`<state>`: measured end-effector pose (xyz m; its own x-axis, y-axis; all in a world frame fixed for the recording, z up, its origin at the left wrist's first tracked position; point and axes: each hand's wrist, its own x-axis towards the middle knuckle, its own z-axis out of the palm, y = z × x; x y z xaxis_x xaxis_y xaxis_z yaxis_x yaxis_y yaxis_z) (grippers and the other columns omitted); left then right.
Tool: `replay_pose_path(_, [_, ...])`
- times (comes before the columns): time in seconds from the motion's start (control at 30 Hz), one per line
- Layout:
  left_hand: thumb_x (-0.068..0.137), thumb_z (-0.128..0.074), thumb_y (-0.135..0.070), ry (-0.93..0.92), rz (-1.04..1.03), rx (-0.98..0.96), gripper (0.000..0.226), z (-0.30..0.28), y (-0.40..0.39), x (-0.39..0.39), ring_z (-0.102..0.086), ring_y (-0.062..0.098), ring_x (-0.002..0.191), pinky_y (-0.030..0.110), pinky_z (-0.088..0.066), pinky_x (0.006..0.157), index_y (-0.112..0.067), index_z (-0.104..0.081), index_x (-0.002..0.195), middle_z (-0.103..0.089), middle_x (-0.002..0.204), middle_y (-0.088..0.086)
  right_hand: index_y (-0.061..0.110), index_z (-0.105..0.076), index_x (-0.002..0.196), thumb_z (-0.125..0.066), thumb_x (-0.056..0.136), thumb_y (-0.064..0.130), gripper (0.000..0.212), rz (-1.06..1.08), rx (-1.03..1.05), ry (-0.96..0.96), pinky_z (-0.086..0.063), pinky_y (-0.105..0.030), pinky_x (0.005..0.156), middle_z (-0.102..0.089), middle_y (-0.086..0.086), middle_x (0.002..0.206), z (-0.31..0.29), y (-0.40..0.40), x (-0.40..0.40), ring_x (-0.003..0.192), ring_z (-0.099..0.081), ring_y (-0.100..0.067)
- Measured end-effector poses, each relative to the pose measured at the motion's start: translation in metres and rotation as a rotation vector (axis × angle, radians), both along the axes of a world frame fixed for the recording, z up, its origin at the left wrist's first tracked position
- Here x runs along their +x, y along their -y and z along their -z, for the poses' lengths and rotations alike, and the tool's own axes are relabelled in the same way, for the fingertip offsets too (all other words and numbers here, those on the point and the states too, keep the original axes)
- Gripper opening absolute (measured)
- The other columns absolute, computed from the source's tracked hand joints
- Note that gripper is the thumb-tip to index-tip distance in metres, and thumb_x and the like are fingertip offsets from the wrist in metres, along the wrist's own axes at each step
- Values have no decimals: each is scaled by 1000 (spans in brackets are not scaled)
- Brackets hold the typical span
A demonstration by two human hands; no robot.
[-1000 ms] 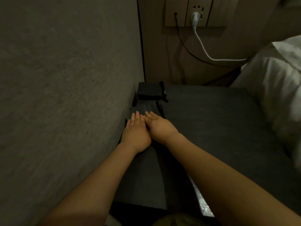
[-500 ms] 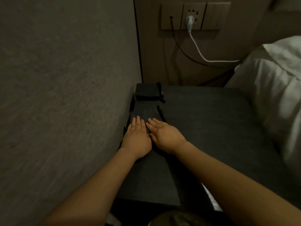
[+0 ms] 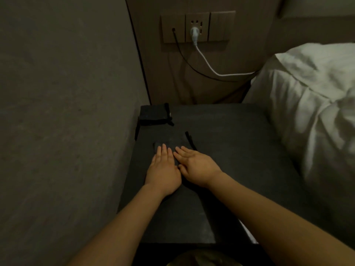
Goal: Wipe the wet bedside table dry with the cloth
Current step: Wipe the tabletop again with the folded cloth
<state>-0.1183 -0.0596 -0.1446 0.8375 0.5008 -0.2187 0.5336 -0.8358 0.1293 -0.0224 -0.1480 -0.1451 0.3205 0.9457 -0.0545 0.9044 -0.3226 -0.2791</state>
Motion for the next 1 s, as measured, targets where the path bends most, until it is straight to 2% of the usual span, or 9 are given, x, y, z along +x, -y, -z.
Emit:
replay_pose_path(0.8, [99, -26, -31, 43, 220, -59, 66, 1, 104, 110, 9, 27, 147, 36, 1, 119, -1, 2, 150, 10, 159, 18, 20, -29, 143, -41, 95, 25, 50, 275, 55, 23, -15, -20, 113, -26, 2, 154, 8, 123, 88, 143, -20, -10])
replay_pose_path(1.0, [98, -27, -30, 64, 268, -85, 66, 4, 127, 133, 10, 29, 147, 37, 1, 119, 1, 2, 149, 10, 158, 19, 20, -34, 141, -45, 93, 21, 50, 364, 69, -7, -23, -27, 115, -29, 1, 152, 9, 147, 107, 142, -22, -11])
